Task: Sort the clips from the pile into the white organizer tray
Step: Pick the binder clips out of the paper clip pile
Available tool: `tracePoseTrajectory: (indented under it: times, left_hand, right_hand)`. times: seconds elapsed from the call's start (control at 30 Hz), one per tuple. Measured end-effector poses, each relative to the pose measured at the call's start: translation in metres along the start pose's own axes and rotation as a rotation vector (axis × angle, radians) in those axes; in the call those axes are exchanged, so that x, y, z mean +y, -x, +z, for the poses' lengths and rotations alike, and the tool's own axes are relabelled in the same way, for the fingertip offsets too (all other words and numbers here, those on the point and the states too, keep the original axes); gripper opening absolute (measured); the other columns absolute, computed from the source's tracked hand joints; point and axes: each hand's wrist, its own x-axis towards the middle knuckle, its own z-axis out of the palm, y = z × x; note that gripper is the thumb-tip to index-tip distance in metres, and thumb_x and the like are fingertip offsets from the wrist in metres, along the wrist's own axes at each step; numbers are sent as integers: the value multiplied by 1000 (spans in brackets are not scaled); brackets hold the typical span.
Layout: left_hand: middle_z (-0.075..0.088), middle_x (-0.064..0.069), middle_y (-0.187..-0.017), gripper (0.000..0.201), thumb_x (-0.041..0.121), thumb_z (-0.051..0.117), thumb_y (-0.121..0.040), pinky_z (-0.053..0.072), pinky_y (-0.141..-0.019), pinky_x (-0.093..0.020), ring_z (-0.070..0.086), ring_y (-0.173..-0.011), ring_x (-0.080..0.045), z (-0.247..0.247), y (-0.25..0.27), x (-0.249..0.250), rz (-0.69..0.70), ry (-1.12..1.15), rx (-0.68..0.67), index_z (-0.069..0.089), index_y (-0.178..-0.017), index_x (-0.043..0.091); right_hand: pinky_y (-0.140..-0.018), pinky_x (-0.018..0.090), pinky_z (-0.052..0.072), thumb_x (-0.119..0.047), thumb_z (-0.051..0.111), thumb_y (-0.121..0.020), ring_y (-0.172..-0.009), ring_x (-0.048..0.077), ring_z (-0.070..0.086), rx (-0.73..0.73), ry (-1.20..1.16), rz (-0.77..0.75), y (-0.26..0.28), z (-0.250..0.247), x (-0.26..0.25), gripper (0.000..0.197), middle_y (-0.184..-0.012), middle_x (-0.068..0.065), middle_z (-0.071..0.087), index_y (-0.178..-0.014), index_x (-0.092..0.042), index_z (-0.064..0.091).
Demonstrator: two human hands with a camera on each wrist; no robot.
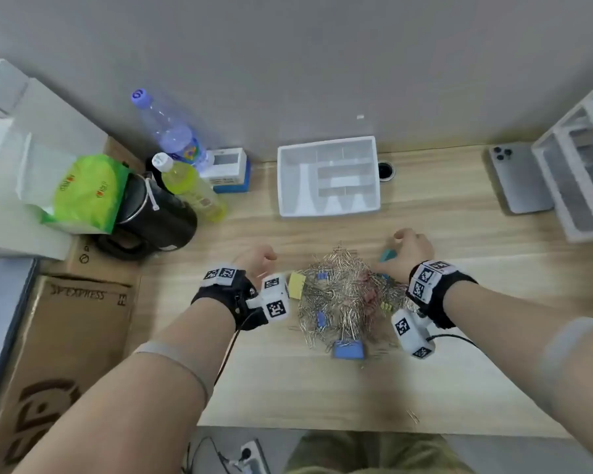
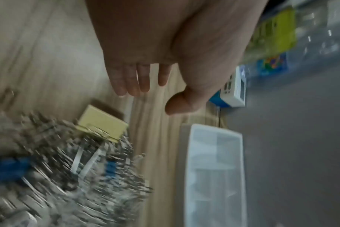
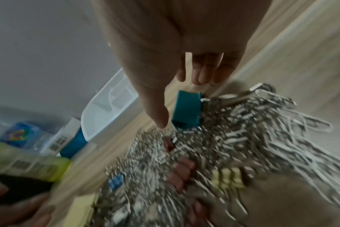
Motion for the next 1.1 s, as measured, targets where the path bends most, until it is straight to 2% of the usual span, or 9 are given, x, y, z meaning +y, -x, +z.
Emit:
tracePoseTrajectory:
  times: [0.07,0.13,0.23,0.33,0.47,0.6,0.77,0.9,1.1]
  left_hand:
    - [56,-12,-106,25,2,62,-76,51,-73,-36,60,-80,-25,9,-7,-5,86,-303,-60,59,-100,7]
    - [55,-10,-122,56,1,68,-72,53,-89,-40,61,-105,-28,17,-12,-16,173,-539,-121,51,-123,17]
    - [42,-2,-127,80,7,80,-65,51,-91,-34,54,-113,-24,28,-14,-29,321,-806,-153,44,-133,29]
    - [34,-4,-130,86,7,81,-61,50,-84,-27,52,-106,-24,35,-16,-39,415,-964,-146,44,-135,31]
    - [36,-1,-126,75,9,82,-63,52,-73,-25,51,-96,-19,37,-14,-43,536,-1111,-110,49,-127,29]
    - [43,0,-116,58,11,81,-64,47,-72,-24,51,-91,-17,37,-14,-37,601,-1207,-88,55,-114,23]
    - [57,0,-96,34,12,72,-69,53,-66,-30,58,-77,-17,33,-10,-28,622,-1252,-86,62,-101,17]
    - [55,-2,-113,60,23,82,-63,53,-78,-29,57,-93,-20,32,-12,-32,604,-1270,-107,56,-117,16]
    - [46,-1,-109,79,35,91,-47,53,-83,-33,51,-96,-19,40,-12,-47,621,-1292,-128,48,-111,18]
  right_hand:
    - [-101,41,46,-46,88,-60,-113,25,49,49,81,-67,4,6,3,79,-125,8,49,-124,-16,52]
    - [-98,40,45,-40,85,-67,-114,26,46,93,145,-110,6,14,8,65,-122,6,53,-121,-17,57]
    - [-95,38,46,-39,78,-72,-114,26,46,102,173,-125,9,11,5,57,-119,4,58,-122,-19,59]
    - [-90,36,51,-45,76,-66,-105,24,55,119,77,-123,8,6,6,58,-112,3,62,-116,-19,63]
    - [-61,23,50,-34,77,-69,-86,16,62,54,-179,-148,14,-4,5,52,-106,3,60,-116,-18,59]
    - [-64,24,50,-28,77,-75,-79,13,63,-90,-294,-118,14,-10,7,36,-99,1,65,-104,-17,60]
    - [-47,25,38,-33,68,-82,-44,14,49,-247,-312,1,17,-17,11,22,-56,4,60,-91,-14,70]
    - [-44,23,35,-32,65,-75,-53,21,52,-345,-372,73,23,-15,11,23,-71,13,66,-76,-9,68]
    - [-36,17,31,-32,37,-94,-37,17,46,-417,-479,176,28,-9,11,48,-84,23,64,-107,7,62]
